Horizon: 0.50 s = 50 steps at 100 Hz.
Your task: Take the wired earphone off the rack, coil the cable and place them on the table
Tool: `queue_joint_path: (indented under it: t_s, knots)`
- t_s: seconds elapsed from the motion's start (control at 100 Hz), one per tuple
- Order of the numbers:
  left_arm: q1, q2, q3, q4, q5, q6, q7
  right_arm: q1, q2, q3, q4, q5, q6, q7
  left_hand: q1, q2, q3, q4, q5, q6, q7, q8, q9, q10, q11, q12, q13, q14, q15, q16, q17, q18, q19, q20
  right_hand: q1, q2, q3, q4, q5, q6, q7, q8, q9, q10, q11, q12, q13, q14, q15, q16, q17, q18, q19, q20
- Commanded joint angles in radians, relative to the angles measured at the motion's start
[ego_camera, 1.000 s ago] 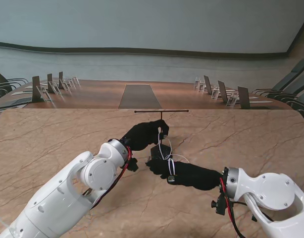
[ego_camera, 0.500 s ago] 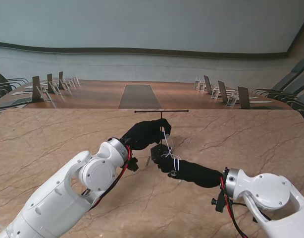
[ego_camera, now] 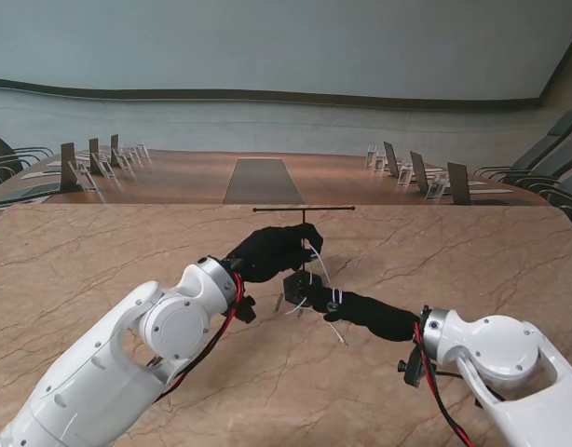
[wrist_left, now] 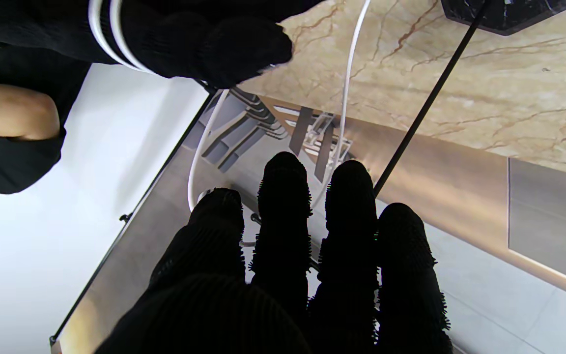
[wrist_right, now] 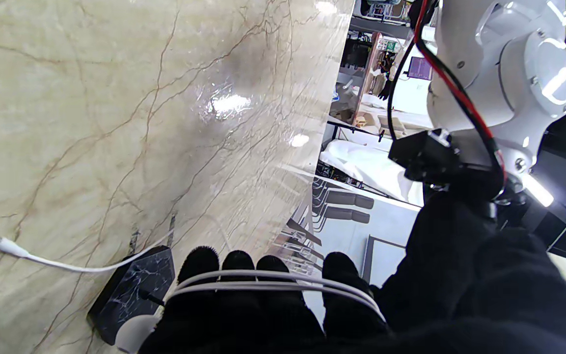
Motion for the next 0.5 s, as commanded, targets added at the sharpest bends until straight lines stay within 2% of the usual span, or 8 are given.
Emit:
queue_joint_path:
  t_s: [0.0, 0.16, 0.18, 0.27, 0.29, 0.36, 0.39, 0.49]
  knots:
    - [0.009, 0.004, -0.004, -0.018, 0.001, -0.009, -0.009, 0.012, -0.008, -0.007, 0.015, -0.001, 0.014, -0.006, 0.069, 0.009, -0.003, -0.006, 0.019, 0.008, 0.018, -0.002, 0.009, -0.015, -0.007, -0.007, 0.001, -0.017, -0.001, 0.001, -0.005, -0.012, 0.009, -0.003, -0.062, 0.022, 0.018, -0.012, 0.002, 0.003, -0.030, -0.035, -0.018, -0.034, -0.038, -0.021, -0.040, -0.038, -0.034, -0.008, -0.017, -0.037, -0.037, 0.024]
    - [0.021, 0.010, -0.019, -0.039, 0.002, -0.023, -0.027, 0.037, -0.015, -0.023, 0.044, -0.001, 0.044, -0.025, 0.069, 0.001, 0.006, -0.008, 0.022, 0.022, 0.020, 0.001, 0.015, -0.015, -0.003, -0.005, 0.007, -0.014, 0.002, 0.002, -0.001, -0.008, 0.011, -0.003, -0.113, 0.027, 0.042, -0.025, 0.008, 0.015, -0.034, -0.144, -0.028, -0.044, -0.087, -0.035, -0.052, -0.049, -0.083, -0.003, -0.018, -0.045, -0.114, 0.069]
    - [0.023, 0.011, -0.021, -0.041, 0.003, -0.026, -0.029, 0.041, -0.016, -0.026, 0.048, 0.000, 0.047, -0.028, 0.069, 0.000, 0.007, -0.009, 0.022, 0.025, 0.021, 0.001, 0.017, -0.018, -0.002, -0.005, 0.009, -0.015, 0.002, 0.003, 0.000, -0.008, 0.012, -0.003, -0.127, 0.026, 0.057, -0.028, 0.014, 0.016, -0.030, -0.213, -0.032, -0.044, -0.089, -0.032, -0.053, -0.049, -0.091, 0.010, -0.012, -0.045, -0.145, 0.107]
    - [0.031, 0.015, -0.028, -0.054, 0.006, -0.035, -0.042, 0.055, -0.020, -0.036, 0.065, 0.004, 0.060, -0.039, 0.069, -0.001, 0.009, -0.011, 0.023, 0.025, 0.023, 0.005, 0.018, -0.017, 0.000, -0.003, 0.010, -0.016, 0.003, 0.003, 0.003, -0.008, 0.013, -0.003, -0.145, 0.030, 0.060, -0.034, 0.016, 0.015, -0.038, -0.269, -0.044, -0.052, -0.109, -0.040, -0.059, -0.058, -0.111, 0.007, -0.012, -0.051, -0.186, 0.129]
    - [0.033, 0.016, -0.030, -0.056, 0.006, -0.037, -0.044, 0.059, -0.022, -0.038, 0.069, 0.005, 0.060, -0.043, 0.069, -0.002, 0.009, -0.011, 0.023, 0.025, 0.024, 0.006, 0.020, -0.018, 0.001, -0.003, 0.011, -0.016, 0.003, 0.003, 0.004, -0.007, 0.013, -0.003, -0.155, 0.029, 0.070, -0.035, 0.023, 0.015, -0.038, -0.347, -0.048, -0.054, -0.112, -0.046, -0.060, -0.060, -0.109, -0.003, -0.005, -0.053, -0.222, 0.158]
    - [0.040, 0.020, -0.034, -0.068, 0.007, -0.042, -0.055, 0.069, -0.027, -0.046, 0.083, 0.011, 0.059, -0.060, 0.069, -0.005, 0.012, -0.012, 0.025, 0.029, 0.026, 0.008, 0.022, -0.016, 0.002, -0.002, 0.014, -0.016, 0.004, 0.003, 0.004, -0.006, 0.014, -0.003, -0.168, 0.030, 0.069, -0.037, 0.023, 0.017, -0.040, -0.379, -0.050, -0.057, -0.117, -0.050, -0.061, -0.063, -0.113, -0.008, -0.007, -0.055, -0.238, 0.171]
    - [0.044, 0.021, -0.036, -0.072, 0.007, -0.044, -0.060, 0.074, -0.029, -0.049, 0.090, 0.014, 0.057, -0.065, 0.069, -0.006, 0.014, -0.011, 0.026, 0.030, 0.027, 0.010, 0.024, -0.017, 0.003, -0.002, 0.015, -0.016, 0.005, 0.004, 0.006, -0.005, 0.015, -0.003, -0.176, 0.028, 0.081, -0.038, 0.030, 0.014, -0.044, -0.452, -0.050, -0.061, -0.118, -0.078, -0.062, -0.066, -0.112, -0.028, -0.001, -0.058, -0.266, 0.198]
    - [0.056, 0.024, -0.038, -0.083, 0.007, -0.050, -0.069, 0.088, -0.036, -0.053, 0.106, 0.022, 0.052, -0.086, 0.069, -0.011, 0.019, -0.012, 0.029, 0.033, 0.030, 0.013, 0.028, -0.016, 0.005, -0.001, 0.019, -0.014, 0.007, 0.004, 0.009, -0.003, 0.016, -0.003, -0.179, 0.026, 0.083, -0.039, 0.031, 0.017, -0.050, -0.480, -0.048, -0.066, -0.129, -0.095, -0.059, -0.073, -0.121, -0.042, 0.004, -0.062, -0.283, 0.201]
